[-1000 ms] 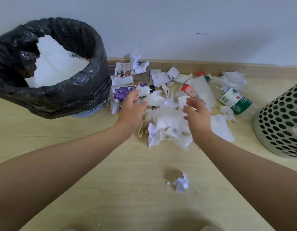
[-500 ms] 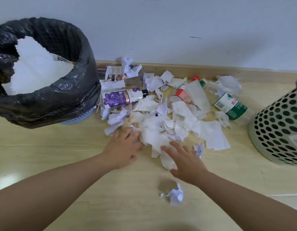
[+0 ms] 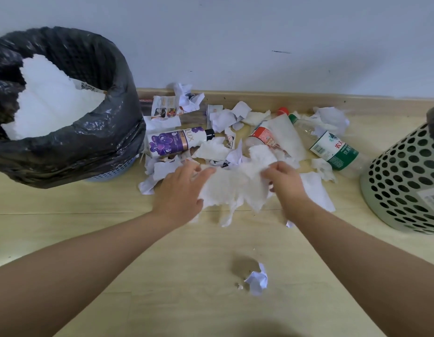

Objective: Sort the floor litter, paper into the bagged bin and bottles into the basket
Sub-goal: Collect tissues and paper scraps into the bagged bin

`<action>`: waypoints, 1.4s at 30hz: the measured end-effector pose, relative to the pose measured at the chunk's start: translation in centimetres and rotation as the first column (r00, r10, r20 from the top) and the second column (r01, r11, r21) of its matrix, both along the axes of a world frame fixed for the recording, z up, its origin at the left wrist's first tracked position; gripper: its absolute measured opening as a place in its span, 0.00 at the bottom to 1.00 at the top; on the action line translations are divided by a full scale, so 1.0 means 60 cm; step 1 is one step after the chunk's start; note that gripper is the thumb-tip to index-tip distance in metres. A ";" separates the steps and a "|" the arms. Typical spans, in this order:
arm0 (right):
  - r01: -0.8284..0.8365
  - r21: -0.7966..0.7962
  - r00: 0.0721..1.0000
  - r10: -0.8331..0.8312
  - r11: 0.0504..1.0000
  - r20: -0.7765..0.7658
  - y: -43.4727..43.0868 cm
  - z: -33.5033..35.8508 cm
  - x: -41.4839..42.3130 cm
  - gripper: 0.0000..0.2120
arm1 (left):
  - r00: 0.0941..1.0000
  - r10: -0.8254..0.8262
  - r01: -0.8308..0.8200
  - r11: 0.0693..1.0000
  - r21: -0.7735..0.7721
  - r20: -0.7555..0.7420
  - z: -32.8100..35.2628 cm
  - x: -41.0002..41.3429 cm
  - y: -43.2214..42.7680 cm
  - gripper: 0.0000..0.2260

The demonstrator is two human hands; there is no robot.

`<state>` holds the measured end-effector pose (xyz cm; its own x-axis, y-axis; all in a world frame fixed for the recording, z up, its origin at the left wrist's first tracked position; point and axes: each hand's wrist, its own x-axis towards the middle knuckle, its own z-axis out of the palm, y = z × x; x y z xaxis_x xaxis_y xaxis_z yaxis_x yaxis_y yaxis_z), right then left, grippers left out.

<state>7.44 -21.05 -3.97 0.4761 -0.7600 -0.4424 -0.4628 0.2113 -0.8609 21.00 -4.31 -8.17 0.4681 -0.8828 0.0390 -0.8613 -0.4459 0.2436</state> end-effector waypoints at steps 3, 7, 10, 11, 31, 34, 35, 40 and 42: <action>0.188 0.210 0.964 -0.221 0.960 0.150 -0.012 0.029 0.024 0.10 | 0.994 -0.075 0.051 0.961 0.273 0.078 -0.001 -0.019 -0.012 0.40; 0.250 0.344 0.929 -0.325 0.905 0.179 -0.028 0.053 0.047 0.06 | 0.999 0.035 -0.027 0.934 0.355 -0.016 -0.018 -0.019 -0.027 0.30; 0.245 0.514 0.860 -0.429 0.822 0.276 -0.041 0.090 0.054 0.08 | 1.000 0.020 -0.017 0.928 0.371 -0.004 -0.032 -0.020 -0.031 0.16; 0.233 0.549 0.836 -0.453 0.803 0.309 -0.045 0.106 0.054 0.08 | 1.000 0.014 -0.017 0.932 0.363 0.011 -0.033 -0.022 -0.032 0.12; -0.485 0.022 0.719 0.413 0.874 -0.559 0.022 -0.088 -0.089 0.04 | 0.999 0.040 -0.038 0.958 0.283 -0.004 -0.008 -0.004 -0.017 0.15; -0.302 -0.018 0.864 0.266 0.953 -0.427 0.001 -0.063 -0.060 0.03 | 0.983 0.130 -0.108 0.980 0.166 -0.130 0.020 0.001 -0.032 0.08; -0.223 -0.004 0.912 0.207 0.975 -0.354 -0.004 -0.051 -0.047 0.04 | 0.955 0.177 -0.155 0.982 0.107 -0.238 0.033 0.002 -0.036 0.04; 0.079 0.411 0.965 -0.173 0.908 0.197 -0.011 0.031 0.015 0.06 | 0.735 0.217 -0.317 0.948 -0.042 -0.642 0.102 -0.004 -0.052 0.07; 0.031 0.517 0.916 -0.232 0.855 0.328 -0.006 0.062 0.033 0.06 | 0.686 0.201 -0.336 0.940 -0.060 -0.700 0.123 -0.014 -0.063 0.06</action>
